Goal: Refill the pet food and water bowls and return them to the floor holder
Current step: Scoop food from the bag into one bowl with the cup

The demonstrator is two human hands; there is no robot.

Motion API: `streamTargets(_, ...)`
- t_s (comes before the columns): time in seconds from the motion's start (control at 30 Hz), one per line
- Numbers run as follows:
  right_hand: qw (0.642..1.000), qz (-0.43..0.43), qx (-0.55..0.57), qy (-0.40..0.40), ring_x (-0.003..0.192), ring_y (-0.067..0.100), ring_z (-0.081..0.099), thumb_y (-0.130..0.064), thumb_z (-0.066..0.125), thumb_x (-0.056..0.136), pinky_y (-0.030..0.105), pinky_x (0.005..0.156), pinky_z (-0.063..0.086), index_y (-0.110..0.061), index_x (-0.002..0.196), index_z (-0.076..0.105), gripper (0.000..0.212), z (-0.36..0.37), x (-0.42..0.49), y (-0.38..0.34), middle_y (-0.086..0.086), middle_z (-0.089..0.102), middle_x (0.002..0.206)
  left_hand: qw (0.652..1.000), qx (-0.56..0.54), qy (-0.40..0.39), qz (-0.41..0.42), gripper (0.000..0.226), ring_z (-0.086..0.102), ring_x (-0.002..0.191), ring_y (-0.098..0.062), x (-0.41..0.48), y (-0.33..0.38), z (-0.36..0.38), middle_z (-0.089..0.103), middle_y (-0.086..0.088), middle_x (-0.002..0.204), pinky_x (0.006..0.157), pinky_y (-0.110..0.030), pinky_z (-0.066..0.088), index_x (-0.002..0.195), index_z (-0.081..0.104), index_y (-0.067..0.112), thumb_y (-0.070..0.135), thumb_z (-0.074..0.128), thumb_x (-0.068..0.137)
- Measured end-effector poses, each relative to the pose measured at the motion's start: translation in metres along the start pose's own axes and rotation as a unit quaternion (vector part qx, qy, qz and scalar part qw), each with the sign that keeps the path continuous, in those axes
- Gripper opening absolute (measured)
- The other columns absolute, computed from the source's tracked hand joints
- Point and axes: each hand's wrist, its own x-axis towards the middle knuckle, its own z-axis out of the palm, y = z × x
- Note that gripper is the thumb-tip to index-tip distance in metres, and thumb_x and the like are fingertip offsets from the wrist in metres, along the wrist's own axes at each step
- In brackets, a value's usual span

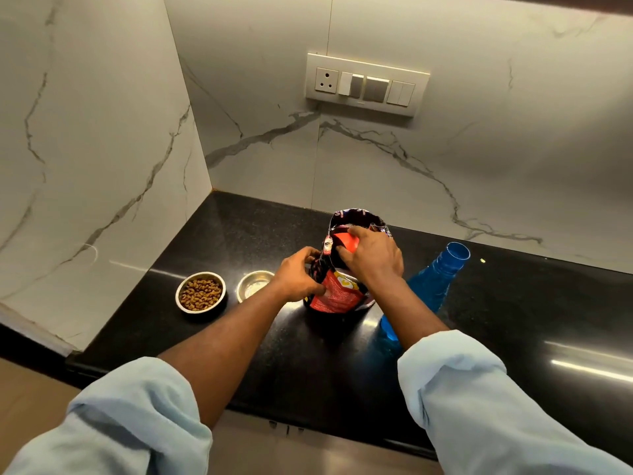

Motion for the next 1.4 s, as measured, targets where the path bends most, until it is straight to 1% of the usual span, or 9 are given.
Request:
streamTargets(0.17, 0.994, 0.025, 0.105, 0.001, 0.120, 0.028, 0.067, -0.056, 0.067, 0.095, 0.044, 0.095, 0.058, -0.033, 0.140, 0.066, 0.050, -0.006, 0.001, 0.012, 0.004, 0.073, 0.129, 1.000, -0.008, 0.010, 0.005, 0.081, 0.059, 0.121, -0.017, 0.000, -0.001, 0.001, 0.063, -0.001, 0.134, 0.094, -0.033, 0.053, 0.137, 0.056, 0.023, 0.011, 0.093, 0.067)
streamTargets(0.37, 0.983, 0.062, 0.155, 0.080, 0.092, 0.025, 0.070, -0.059, 0.062, 0.093, 0.032, 0.074, 0.048, -0.031, 0.126, 0.075, 0.045, -0.020, 0.007, 0.008, 0.004, 0.078, 0.106, 1.000, -0.015, 0.002, -0.001, 0.081, 0.059, 0.122, -0.019, -0.001, 0.000, -0.001, 0.063, -0.002, 0.134, 0.096, -0.036, 0.055, 0.139, 0.055, 0.023, 0.010, 0.093, 0.069)
streamTargets(0.6, 0.971, 0.062, 0.176, 0.147, 0.081, 0.024, 0.073, -0.063, 0.062, 0.096, 0.040, 0.073, 0.065, -0.027, 0.127, 0.074, 0.049, -0.039, 0.008, 0.016, 0.006, 0.079, 0.100, 1.000, -0.013, -0.004, -0.005, 0.081, 0.057, 0.117, -0.014, -0.004, 0.004, -0.002, 0.059, 0.006, 0.125, 0.087, -0.029, 0.052, 0.139, 0.055, 0.024, 0.012, 0.094, 0.068)
streamTargets(0.77, 0.946, 0.093, 0.255, 0.179, 0.075, 0.018, 0.066, -0.062, 0.062, 0.097, 0.016, 0.055, 0.039, -0.027, 0.131, 0.073, 0.050, -0.048, 0.010, 0.017, 0.008, 0.080, 0.102, 1.000, -0.018, 0.002, -0.007, 0.075, 0.060, 0.121, -0.018, -0.005, 0.004, -0.005, 0.061, 0.004, 0.126, 0.078, -0.022, 0.052, 0.135, 0.057, 0.025, 0.008, 0.092, 0.070)
streamTargets(0.9, 0.910, 0.142, 0.354, 0.165, 0.086, 0.021, 0.067, -0.061, 0.060, 0.098, 0.020, 0.059, 0.045, -0.027, 0.129, 0.073, 0.048, -0.053, 0.014, 0.013, 0.009, 0.077, 0.114, 0.999, -0.021, 0.018, -0.016, 0.075, 0.061, 0.119, -0.023, -0.010, 0.006, -0.016, 0.058, -0.004, 0.134, 0.095, -0.039, 0.059, 0.139, 0.057, 0.020, 0.008, 0.090, 0.073)
streamTargets(1.0, 0.878, 0.188, 0.422, 0.128, 0.094, 0.028, 0.073, -0.064, 0.058, 0.098, 0.040, 0.072, 0.064, -0.034, 0.124, 0.072, 0.042, -0.056, 0.018, 0.008, 0.009, 0.076, 0.114, 0.999, -0.030, 0.037, -0.014, 0.070, 0.063, 0.111, -0.021, -0.012, 0.003, -0.026, 0.057, -0.005, 0.133, 0.086, -0.031, 0.059, 0.138, 0.057, 0.017, 0.009, 0.089, 0.076)
streamTargets(1.13, 0.840, 0.198, 0.496, 0.096, 0.067, 0.018, 0.065, -0.066, 0.057, 0.098, 0.021, 0.040, 0.045, -0.031, 0.122, 0.070, 0.045, -0.055, 0.021, -0.011, 0.007, 0.073, 0.098, 0.996, -0.033, 0.078, -0.030, 0.054, 0.064, 0.110, -0.024, -0.018, -0.007, -0.044, 0.060, -0.008, 0.131, 0.085, -0.030, 0.057, 0.131, 0.060, 0.016, 0.008, 0.083, 0.082)
streamTargets(1.23, 0.833, 0.175, 0.520, 0.072, 0.052, 0.011, 0.062, -0.071, 0.056, 0.095, 0.026, 0.045, 0.045, -0.033, 0.112, 0.070, 0.043, -0.051, 0.023, -0.036, 0.006, 0.072, 0.090, 0.990, -0.033, 0.122, -0.061, 0.044, 0.065, 0.114, -0.027, -0.024, -0.020, -0.065, 0.063, -0.007, 0.127, 0.098, -0.042, 0.058, 0.126, 0.063, 0.016, 0.011, 0.080, 0.086)
streamTargets(1.4, 0.844, 0.110, 0.525, 0.013, 0.046, 0.014, 0.063, -0.072, 0.059, 0.093, 0.030, 0.049, 0.046, -0.035, 0.108, 0.071, 0.042, -0.026, 0.022, -0.088, 0.006, 0.074, 0.089, 0.964, -0.050, 0.230, -0.126, 0.030, 0.065, 0.109, -0.024, -0.037, -0.058, -0.105, 0.069, -0.007, 0.116, 0.096, -0.038, 0.054, 0.116, 0.068, 0.013, 0.016, 0.079, 0.088)
